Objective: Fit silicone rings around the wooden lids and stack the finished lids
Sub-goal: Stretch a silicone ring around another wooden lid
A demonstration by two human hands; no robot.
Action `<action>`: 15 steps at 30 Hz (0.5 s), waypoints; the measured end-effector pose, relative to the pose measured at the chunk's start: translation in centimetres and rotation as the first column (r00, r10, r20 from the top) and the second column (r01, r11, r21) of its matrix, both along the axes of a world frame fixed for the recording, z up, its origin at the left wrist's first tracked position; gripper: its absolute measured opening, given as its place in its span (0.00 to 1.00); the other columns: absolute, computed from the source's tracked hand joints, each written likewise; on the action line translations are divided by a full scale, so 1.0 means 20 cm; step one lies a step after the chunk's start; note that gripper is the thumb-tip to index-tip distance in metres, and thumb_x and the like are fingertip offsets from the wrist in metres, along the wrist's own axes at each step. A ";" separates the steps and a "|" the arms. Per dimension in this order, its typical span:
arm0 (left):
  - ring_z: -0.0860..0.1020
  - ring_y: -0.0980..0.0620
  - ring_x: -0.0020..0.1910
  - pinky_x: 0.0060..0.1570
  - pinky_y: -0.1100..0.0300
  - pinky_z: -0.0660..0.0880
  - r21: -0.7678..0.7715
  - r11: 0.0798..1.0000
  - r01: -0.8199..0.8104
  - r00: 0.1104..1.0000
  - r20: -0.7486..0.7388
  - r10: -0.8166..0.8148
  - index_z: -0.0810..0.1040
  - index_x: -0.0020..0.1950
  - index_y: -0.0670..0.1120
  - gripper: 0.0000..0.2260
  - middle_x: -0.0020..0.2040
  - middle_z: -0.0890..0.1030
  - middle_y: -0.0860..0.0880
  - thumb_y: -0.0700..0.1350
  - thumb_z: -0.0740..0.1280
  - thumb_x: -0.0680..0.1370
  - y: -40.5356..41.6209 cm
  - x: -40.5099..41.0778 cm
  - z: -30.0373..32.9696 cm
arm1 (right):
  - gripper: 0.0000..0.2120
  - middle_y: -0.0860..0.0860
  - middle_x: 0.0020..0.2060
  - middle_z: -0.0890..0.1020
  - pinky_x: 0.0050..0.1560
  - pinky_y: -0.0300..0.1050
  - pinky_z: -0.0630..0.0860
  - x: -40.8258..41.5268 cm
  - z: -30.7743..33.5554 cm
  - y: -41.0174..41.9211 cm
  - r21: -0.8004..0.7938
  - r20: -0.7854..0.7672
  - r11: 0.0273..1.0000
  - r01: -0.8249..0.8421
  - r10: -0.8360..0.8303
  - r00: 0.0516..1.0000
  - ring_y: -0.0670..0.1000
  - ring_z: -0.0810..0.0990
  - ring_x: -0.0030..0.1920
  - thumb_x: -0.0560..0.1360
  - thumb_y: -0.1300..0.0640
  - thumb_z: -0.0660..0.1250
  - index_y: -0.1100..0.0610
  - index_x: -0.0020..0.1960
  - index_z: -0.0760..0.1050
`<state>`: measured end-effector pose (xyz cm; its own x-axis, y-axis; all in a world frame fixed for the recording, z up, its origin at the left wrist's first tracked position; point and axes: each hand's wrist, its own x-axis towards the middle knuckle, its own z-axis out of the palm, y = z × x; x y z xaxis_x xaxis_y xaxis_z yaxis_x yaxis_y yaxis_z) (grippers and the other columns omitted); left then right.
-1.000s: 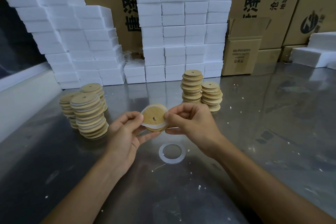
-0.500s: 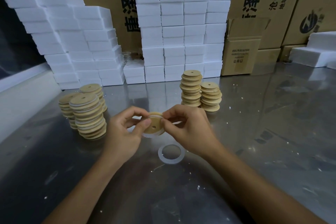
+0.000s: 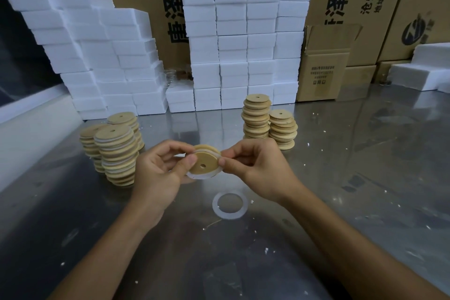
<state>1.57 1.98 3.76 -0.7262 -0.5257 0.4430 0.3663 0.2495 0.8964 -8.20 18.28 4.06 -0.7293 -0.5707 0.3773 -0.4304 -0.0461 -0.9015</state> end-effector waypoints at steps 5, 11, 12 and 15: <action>0.85 0.49 0.43 0.34 0.55 0.81 0.154 0.988 0.029 1.000 -0.013 -0.027 0.79 0.41 0.44 0.06 0.42 0.86 0.48 0.33 0.69 0.73 0.01 -0.01 -0.01 | 0.06 0.56 0.40 0.87 0.49 0.60 0.83 0.01 0.00 0.00 0.006 0.005 1.000 0.013 -0.013 1.000 0.58 0.86 0.42 0.73 0.61 0.75 0.65 0.46 0.83; 0.85 0.45 0.44 0.35 0.49 0.81 0.252 0.966 0.051 0.999 -0.007 -0.051 0.82 0.35 0.49 0.09 0.43 0.85 0.45 0.36 0.69 0.72 0.02 0.00 -0.01 | 0.06 0.59 0.41 0.87 0.52 0.57 0.83 0.01 -0.01 -0.01 -0.017 0.067 1.000 -0.011 0.012 0.998 0.54 0.86 0.40 0.73 0.63 0.75 0.66 0.46 0.83; 0.85 0.45 0.43 0.35 0.49 0.81 0.273 0.960 0.063 0.998 -0.004 -0.065 0.82 0.34 0.49 0.09 0.42 0.85 0.44 0.36 0.69 0.71 0.02 0.00 -0.01 | 0.05 0.60 0.41 0.86 0.52 0.57 0.83 0.01 0.00 0.00 -0.020 0.082 1.000 -0.015 0.016 0.997 0.53 0.85 0.40 0.73 0.64 0.75 0.67 0.45 0.83; 0.85 0.44 0.44 0.35 0.48 0.81 0.327 0.940 0.098 0.994 0.022 -0.111 0.81 0.32 0.48 0.07 0.43 0.85 0.43 0.39 0.70 0.69 0.02 0.00 -0.01 | 0.03 0.62 0.42 0.86 0.54 0.57 0.82 0.00 0.01 0.02 -0.028 0.143 0.999 -0.046 0.050 0.988 0.55 0.84 0.42 0.72 0.67 0.75 0.67 0.43 0.82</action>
<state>1.54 2.31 3.63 -0.7980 -0.5566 0.2311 0.3377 -0.0953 0.9364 -8.15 18.61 4.30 -0.7491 -0.5982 0.2847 -0.2931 -0.0862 -0.9522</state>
